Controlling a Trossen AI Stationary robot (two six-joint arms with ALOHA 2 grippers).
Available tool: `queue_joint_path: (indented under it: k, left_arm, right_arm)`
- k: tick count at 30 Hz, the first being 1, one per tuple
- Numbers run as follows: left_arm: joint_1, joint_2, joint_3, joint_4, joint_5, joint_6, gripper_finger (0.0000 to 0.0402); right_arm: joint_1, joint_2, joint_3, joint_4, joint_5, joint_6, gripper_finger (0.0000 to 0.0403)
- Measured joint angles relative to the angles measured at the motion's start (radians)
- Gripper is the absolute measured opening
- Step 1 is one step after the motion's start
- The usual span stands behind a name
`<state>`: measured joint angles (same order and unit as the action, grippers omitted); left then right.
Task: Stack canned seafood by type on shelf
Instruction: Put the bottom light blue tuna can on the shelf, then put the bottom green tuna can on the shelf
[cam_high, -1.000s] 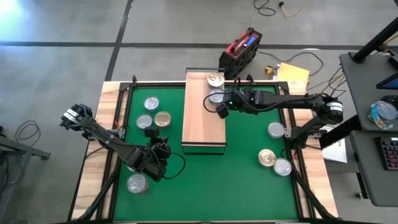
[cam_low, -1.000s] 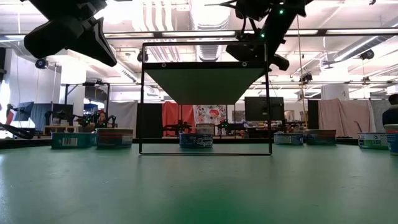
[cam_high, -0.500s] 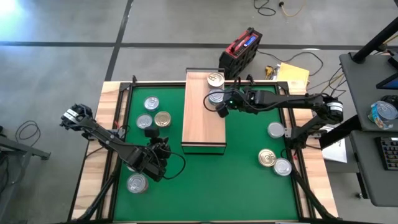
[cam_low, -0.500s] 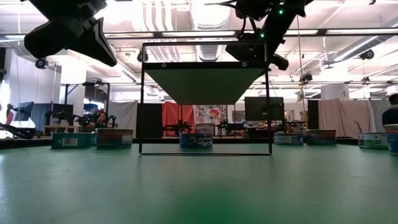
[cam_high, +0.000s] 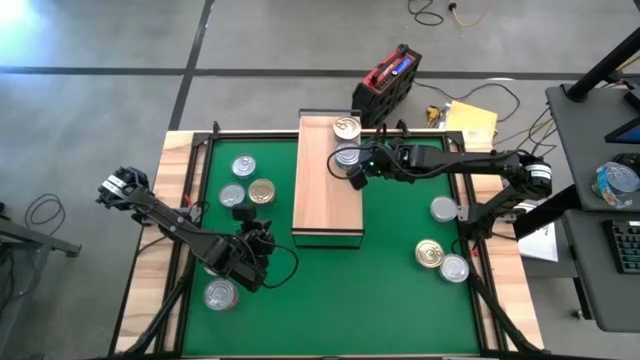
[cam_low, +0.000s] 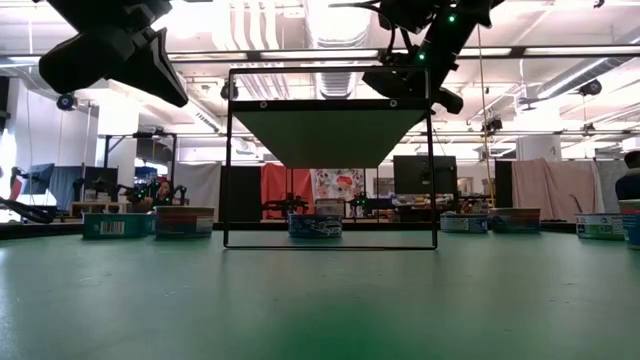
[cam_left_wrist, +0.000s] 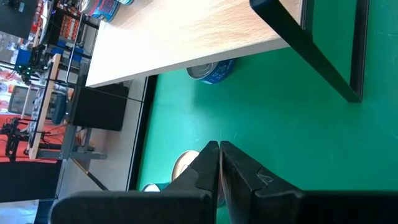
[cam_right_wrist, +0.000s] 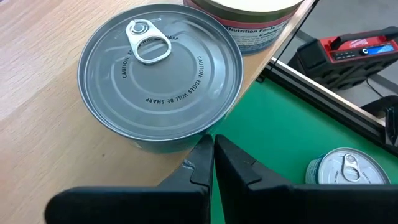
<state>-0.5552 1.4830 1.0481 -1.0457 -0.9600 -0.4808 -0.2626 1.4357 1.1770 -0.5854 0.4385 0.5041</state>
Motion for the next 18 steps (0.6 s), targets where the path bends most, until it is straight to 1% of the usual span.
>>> queue_joint_path:
  k: [8, 15, 18]
  left_arm:
    - [0.0, 0.0, 0.0, 0.001, 0.0, 0.0, 0.0]
    - [0.0, 0.0, 0.0, 0.0, 0.0, 0.0, 0.0]
    - [0.0, 0.0, 0.0, 0.001, 0.0, 0.0, 0.0]
  right_arm:
    - [0.0, -0.004, 0.0, -0.009, 0.0, 0.0, 0.0009]
    - [0.002, -0.045, 0.01, -0.099, 0.008, 0.006, 0.0009]
    - [0.008, -0.074, 0.002, -0.112, 0.008, 0.008, 0.0009]
